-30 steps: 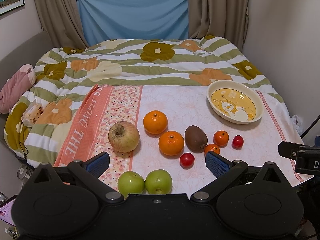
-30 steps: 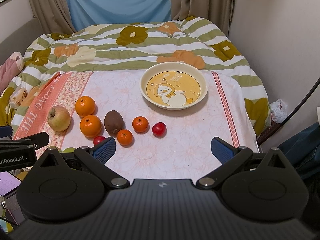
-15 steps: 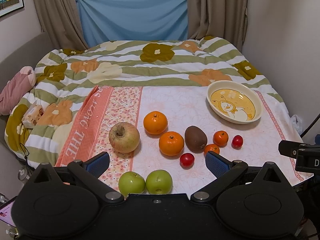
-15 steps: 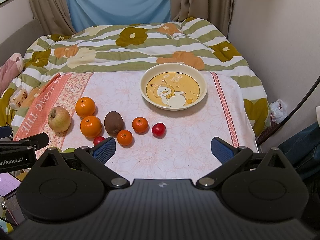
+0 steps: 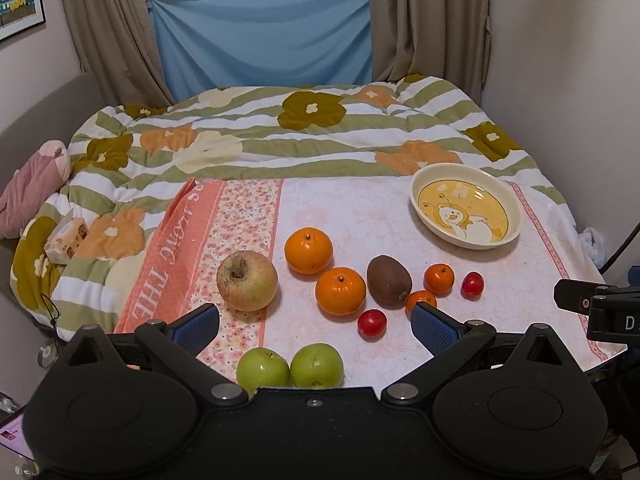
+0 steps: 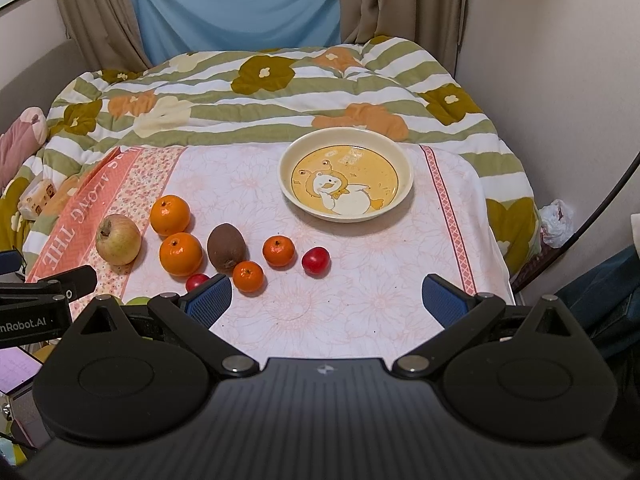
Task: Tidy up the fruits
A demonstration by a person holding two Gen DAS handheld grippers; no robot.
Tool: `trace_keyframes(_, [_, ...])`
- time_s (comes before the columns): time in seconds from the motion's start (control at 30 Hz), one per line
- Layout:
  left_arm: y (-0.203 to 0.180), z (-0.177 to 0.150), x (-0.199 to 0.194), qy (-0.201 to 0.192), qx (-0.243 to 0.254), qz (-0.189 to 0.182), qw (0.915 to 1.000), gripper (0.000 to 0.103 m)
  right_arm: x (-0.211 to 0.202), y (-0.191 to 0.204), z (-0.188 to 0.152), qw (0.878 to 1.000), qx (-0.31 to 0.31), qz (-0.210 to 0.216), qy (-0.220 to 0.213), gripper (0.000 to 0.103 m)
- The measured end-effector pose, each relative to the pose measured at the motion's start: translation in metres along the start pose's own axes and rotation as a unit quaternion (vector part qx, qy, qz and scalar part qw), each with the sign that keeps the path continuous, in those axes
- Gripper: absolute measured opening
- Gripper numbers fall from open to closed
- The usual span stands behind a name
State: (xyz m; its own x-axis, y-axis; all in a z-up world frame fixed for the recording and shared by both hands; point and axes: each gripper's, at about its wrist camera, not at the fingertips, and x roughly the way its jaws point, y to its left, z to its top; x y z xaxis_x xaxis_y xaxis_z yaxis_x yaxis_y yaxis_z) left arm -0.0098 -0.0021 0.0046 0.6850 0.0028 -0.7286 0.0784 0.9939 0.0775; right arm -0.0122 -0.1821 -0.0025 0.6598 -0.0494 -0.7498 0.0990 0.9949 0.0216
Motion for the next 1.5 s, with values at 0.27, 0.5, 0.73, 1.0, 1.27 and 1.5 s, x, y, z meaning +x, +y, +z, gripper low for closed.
trace_keyframes(0.27, [-0.002,0.0,0.0,0.0,0.001,0.0,1.0,0.103,-0.001,0.0,0.0,1.0,0.0,-0.001,-0.001,0.103])
trace_keyframes(0.5, [-0.004,-0.003,-0.002,0.0,0.003,-0.001,1.0,0.103,-0.002,0.0,0.0,1.0,0.002,0.003,0.001,0.103])
trace_keyframes(0.73, [-0.007,-0.004,-0.004,-0.004,0.0,0.0,1.0,0.103,-0.005,-0.002,0.002,1.0,0.003,0.004,-0.002,0.103])
trace_keyframes(1.0, [-0.008,-0.003,-0.015,-0.016,-0.01,-0.005,0.9998,0.103,-0.009,-0.009,0.006,1.0,-0.006,0.011,-0.003,0.103])
trace_keyframes(1.27, [-0.003,-0.003,-0.016,-0.018,-0.034,0.034,0.9987,0.103,-0.002,-0.009,0.014,0.998,-0.043,0.047,-0.007,0.103])
trace_keyframes(1.5, [0.021,-0.014,0.006,-0.011,-0.045,0.05,0.9977,0.103,0.02,0.008,0.014,0.995,-0.048,0.085,-0.02,0.103])
